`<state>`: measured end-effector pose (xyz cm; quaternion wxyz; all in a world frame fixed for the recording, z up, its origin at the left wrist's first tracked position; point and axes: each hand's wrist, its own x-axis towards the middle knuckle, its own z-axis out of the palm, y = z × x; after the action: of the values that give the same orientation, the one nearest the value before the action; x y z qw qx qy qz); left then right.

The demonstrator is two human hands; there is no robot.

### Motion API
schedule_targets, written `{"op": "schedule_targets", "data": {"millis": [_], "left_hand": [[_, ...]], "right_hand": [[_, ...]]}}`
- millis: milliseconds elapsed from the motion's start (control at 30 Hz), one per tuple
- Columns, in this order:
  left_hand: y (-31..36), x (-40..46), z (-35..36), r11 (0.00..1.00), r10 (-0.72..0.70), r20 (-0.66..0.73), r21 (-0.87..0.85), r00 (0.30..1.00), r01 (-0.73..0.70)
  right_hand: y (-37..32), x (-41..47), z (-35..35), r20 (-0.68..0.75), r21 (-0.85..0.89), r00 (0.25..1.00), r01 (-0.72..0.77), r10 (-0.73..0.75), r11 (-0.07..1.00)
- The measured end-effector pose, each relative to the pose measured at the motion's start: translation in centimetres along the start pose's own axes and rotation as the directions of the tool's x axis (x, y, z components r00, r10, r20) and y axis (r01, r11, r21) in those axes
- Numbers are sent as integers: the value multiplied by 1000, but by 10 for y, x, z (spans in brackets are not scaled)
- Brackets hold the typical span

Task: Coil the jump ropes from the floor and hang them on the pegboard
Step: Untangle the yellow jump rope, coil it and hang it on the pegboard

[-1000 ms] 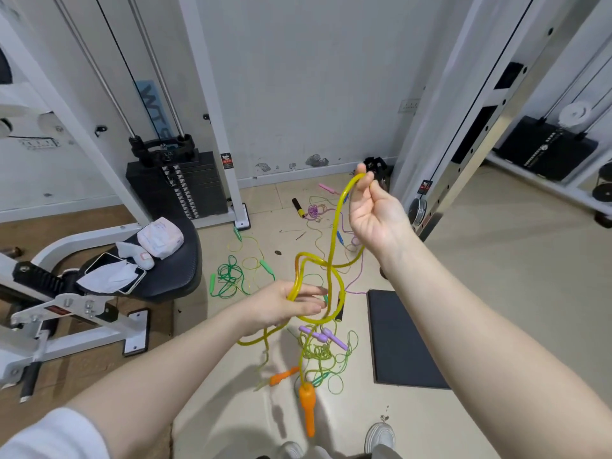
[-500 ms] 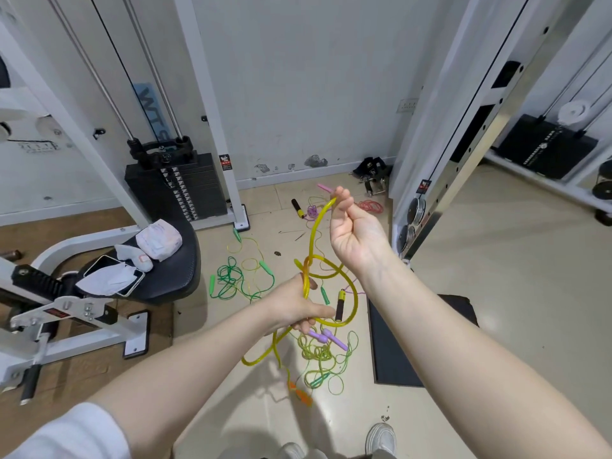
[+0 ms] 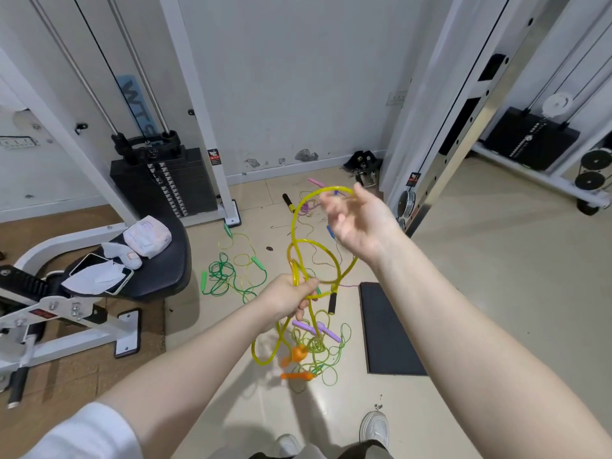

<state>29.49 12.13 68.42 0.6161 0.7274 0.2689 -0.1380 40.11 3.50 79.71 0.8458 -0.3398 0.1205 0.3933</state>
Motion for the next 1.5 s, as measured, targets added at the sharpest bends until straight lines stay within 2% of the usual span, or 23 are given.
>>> {"op": "schedule_targets", "data": {"millis": [33, 100, 200, 300, 333, 400, 433, 500, 533, 633, 733, 767, 833, 867, 900, 933, 967, 1000, 1067, 1167, 1300, 1400, 1500], "left_hand": [[0, 0, -3, 999, -4, -33, -50, 999, 3], [4, -2, -10, 993, 9, -87, -115, 996, -19], [14, -6, -17, 989, 45, -107, -135, 993, -59], [18, -11, -23, 992, 124, -148, 44, 981, -119], [19, -13, -23, 982, 165, -176, 116, 970, -146], [22, -17, -22, 962, 240, -210, 183, 948, -203], [24, -19, -20, 956, 270, -198, 173, 942, -238], [26, -24, -17, 954, 301, -136, 54, 944, -296], [26, -26, -18, 950, 301, -121, -48, 946, -309], [20, -32, -26, 892, 283, -119, -333, 952, -306], [20, -39, -25, 822, 194, -46, -537, 980, -188], [21, -41, -25, 790, 159, -3, -599, 987, -129], [22, -42, -27, 697, 121, 65, -716, 991, -39], [22, -43, -29, 641, 107, 69, -768, 992, -16], [22, -43, -32, 602, 100, 55, -798, 994, -17], [20, -44, -34, 611, 96, 14, -790, 995, -48], [15, -43, -36, 675, 95, -50, -731, 994, -101], [10, -43, -38, 774, 97, -111, -617, 989, -145], [-2, -40, -43, 942, 101, -188, -297, 977, -155], [-16, -41, -46, 996, 82, -127, 30, 988, -79], [-9, -48, -37, 990, 81, 55, 115, 995, -87], [-4, -50, -28, 992, 79, 223, 77, 972, -98], [-4, -50, -18, 996, 92, 289, -17, 953, -91]], "right_hand": [[5, -4, -6, -58, -249, 998, 3, -18, 969], [24, -13, -21, -53, -660, 996, 16, -68, 751], [48, -18, -39, 7, -900, 999, 27, -48, 436], [52, -3, -53, -15, -970, 996, 6, -86, 242], [55, 0, -57, -13, -991, 997, -2, -82, 133], [64, 1, -65, -15, -997, 1000, -14, 10, -80], [69, 0, -69, -24, -993, 997, -15, 77, -119], [78, -3, -72, -3, -995, 993, 9, 122, -101], [80, -3, -73, 23, -993, 997, 31, 75, -110], [82, -2, -69, 37, -979, 978, -6, -205, -204], [81, -1, -64, 35, -904, 921, -136, -388, -404], [81, -1, -63, 60, -877, 915, -142, -399, -458], [81, -1, -61, 115, -867, 930, -77, -349, -492], [80, 0, -63, 124, -905, 943, -19, -308, -425], [78, 1, -64, 91, -971, 959, 25, -268, -239], [76, 2, -63, 21, -999, 976, 28, -216, 28], [71, 2, -62, -47, -962, 990, -9, -133, 272], [66, 1, -60, -74, -915, 995, -44, -60, 401], [55, -2, -53, -57, -842, 998, -45, -6, 537], [38, -9, -38, 2, -589, 999, -33, 42, 807], [28, -15, -22, 58, -198, 984, -157, 171, 968], [23, -5, -21, 39, 98, 988, -155, 152, 983], [22, 3, -28, -4, 252, 998, -64, 67, 966]]}}
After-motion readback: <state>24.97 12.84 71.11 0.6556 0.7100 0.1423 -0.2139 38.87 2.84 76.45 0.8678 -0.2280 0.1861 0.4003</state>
